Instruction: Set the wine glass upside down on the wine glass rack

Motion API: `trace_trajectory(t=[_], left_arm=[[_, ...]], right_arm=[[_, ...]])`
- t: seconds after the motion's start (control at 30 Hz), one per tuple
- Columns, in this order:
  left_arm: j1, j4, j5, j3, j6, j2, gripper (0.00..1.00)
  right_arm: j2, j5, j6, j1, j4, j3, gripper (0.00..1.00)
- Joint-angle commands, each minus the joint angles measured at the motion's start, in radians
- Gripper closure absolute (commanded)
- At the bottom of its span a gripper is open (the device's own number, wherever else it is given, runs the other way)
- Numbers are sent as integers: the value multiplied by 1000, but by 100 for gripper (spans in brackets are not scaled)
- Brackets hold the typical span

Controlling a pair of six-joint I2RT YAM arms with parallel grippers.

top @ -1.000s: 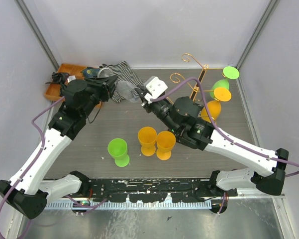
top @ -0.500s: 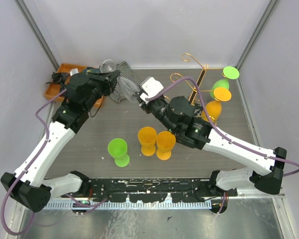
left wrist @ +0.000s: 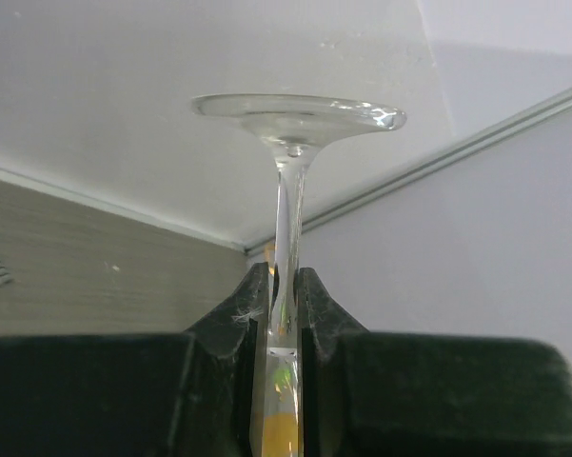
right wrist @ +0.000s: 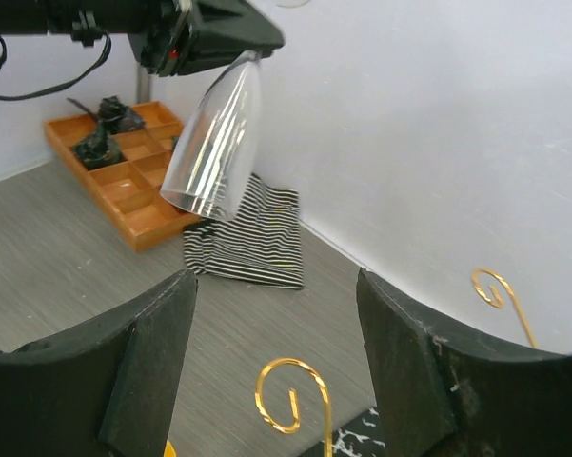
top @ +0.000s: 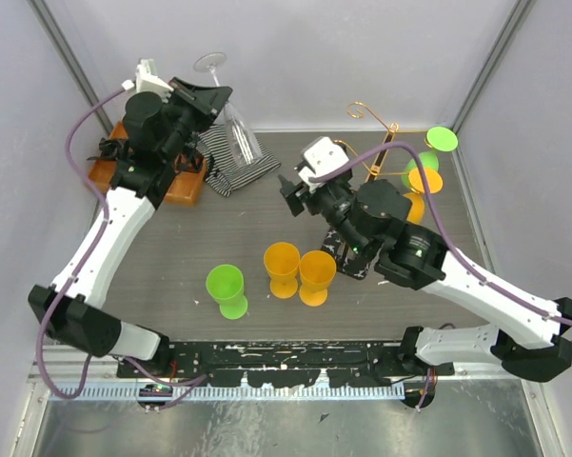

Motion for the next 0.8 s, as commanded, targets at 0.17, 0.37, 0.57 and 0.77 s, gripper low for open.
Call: trace_trajectory(t=[0.17, 0.37, 0.57, 0.77], left_arm=[[14, 269, 111, 76, 713, 208, 100], [13, 619, 141, -42, 886, 304, 100], [12, 1102, 325, -99, 826, 487, 100], [-14, 1175, 435, 11, 730, 633, 100]], right_arm=[[-55, 275, -111, 7, -19, 121, 26], [-78, 361, -234, 6, 100, 112, 26], [-82, 404, -348, 6, 191, 74, 25], [-78, 419, -386, 6, 250, 76, 25]])
